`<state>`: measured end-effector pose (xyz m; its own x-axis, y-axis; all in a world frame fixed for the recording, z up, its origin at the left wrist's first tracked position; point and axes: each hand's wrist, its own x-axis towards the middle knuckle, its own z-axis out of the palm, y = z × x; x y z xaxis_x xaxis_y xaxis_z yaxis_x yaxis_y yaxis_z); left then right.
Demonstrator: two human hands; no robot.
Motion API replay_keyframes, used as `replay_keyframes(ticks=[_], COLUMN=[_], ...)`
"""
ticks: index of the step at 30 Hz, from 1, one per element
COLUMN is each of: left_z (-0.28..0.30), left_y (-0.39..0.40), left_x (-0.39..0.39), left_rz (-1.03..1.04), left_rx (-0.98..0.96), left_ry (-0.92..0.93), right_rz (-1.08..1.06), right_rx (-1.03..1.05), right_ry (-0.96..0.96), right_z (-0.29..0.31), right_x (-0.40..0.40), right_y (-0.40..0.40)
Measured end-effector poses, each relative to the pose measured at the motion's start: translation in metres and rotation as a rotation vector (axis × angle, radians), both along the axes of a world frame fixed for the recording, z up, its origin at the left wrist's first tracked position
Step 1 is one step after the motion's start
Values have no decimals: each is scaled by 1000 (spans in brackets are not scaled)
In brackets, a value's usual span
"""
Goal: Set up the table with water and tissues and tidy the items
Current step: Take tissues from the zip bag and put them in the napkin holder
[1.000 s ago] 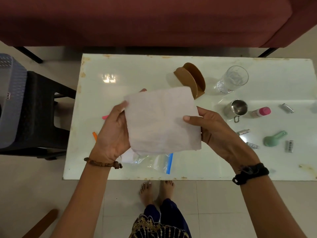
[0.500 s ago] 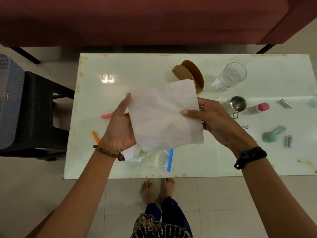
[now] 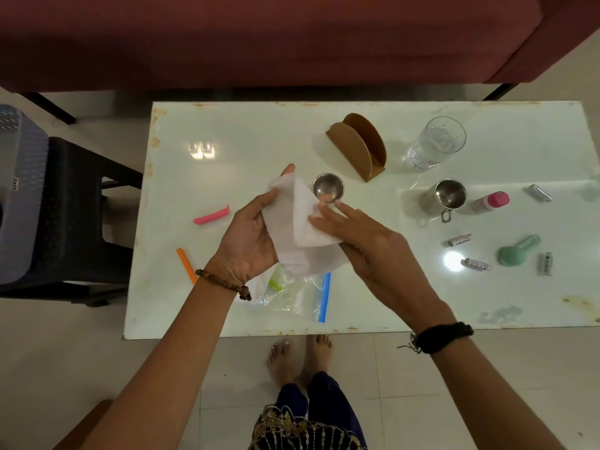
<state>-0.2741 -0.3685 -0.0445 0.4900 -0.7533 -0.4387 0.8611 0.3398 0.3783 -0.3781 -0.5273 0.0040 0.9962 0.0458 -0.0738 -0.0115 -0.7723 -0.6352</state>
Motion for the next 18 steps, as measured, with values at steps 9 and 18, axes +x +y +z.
replay_keyframes(ticks=[9, 18], left_z=[-11, -24], left_y=[-5, -3], left_x=[6, 5], left_rz=[75, 239], left_rx=[81, 245], left_ry=[-47, 5], right_rz=[-250, -539], right_rx=[489, 1054], right_ry=[34, 416], right_z=[-18, -46], right_x=[-7, 1], right_y=[12, -22])
